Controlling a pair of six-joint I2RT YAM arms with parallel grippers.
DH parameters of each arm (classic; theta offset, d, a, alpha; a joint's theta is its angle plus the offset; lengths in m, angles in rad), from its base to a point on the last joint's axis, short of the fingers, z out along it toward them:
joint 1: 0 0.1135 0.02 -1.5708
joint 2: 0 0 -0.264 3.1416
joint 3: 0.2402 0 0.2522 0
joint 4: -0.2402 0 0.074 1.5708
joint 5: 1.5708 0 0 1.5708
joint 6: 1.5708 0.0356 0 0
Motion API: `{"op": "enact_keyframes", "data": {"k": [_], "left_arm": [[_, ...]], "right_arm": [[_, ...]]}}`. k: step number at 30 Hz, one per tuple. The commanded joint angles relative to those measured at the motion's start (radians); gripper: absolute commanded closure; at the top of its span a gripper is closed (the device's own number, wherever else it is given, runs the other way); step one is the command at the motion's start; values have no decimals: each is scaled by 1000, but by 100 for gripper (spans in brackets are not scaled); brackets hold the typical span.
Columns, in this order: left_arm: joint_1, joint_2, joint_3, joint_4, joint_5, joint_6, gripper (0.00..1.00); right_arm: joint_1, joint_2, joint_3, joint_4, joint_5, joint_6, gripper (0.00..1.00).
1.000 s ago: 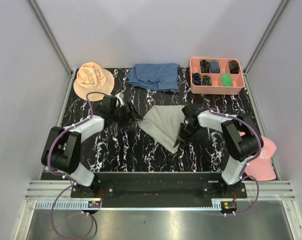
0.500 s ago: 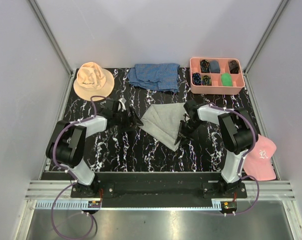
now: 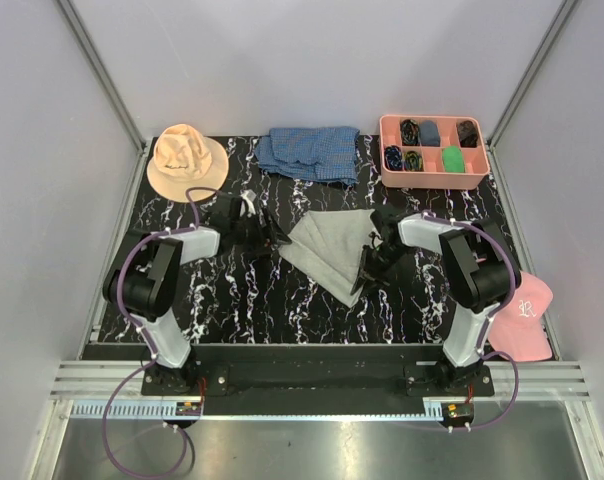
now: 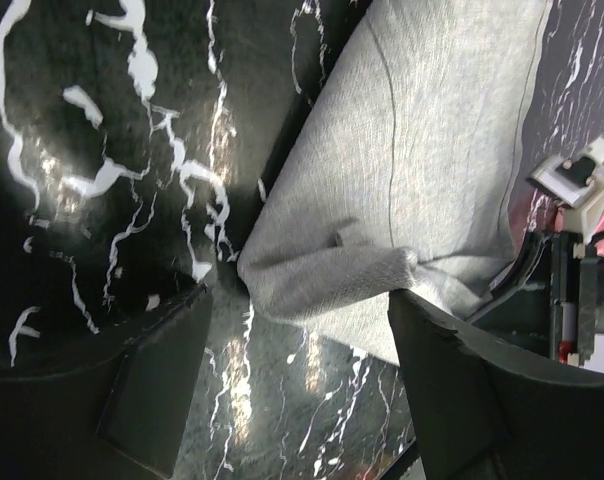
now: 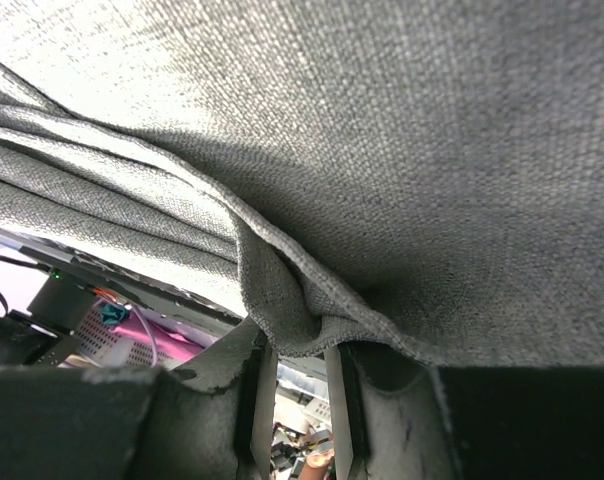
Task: Fold the napkin, place the utensils inside, and roll it up
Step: Roll the napkin with the utensil
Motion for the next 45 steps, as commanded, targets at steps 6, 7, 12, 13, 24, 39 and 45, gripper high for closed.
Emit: {"op": "enact_keyframes", "data": {"k": [6, 7, 12, 13, 24, 39, 45], "left_arm": [[-46, 48, 74, 47, 15, -3, 25], [-51, 49, 75, 47, 15, -2, 26], [-81, 57, 88, 40, 13, -3, 28], [-86, 59, 92, 35, 13, -2, 29], [-109, 68, 134, -39, -16, 9, 54], [-115, 98, 209, -172, -31, 40, 61], [-114, 101, 221, -184, -22, 43, 61]], "right_arm": [[-3, -56, -56, -19, 28, -22, 71], [-3, -56, -56, -19, 29, -22, 71], [-3, -69, -61, -19, 31, -23, 71], [-3, -69, -64, -21, 31, -23, 71], [-3, -121, -79, -32, 48, -12, 68], [64, -345, 211, -98, 124, -124, 25], [224, -210, 321, -39, 213, -219, 22]]}}
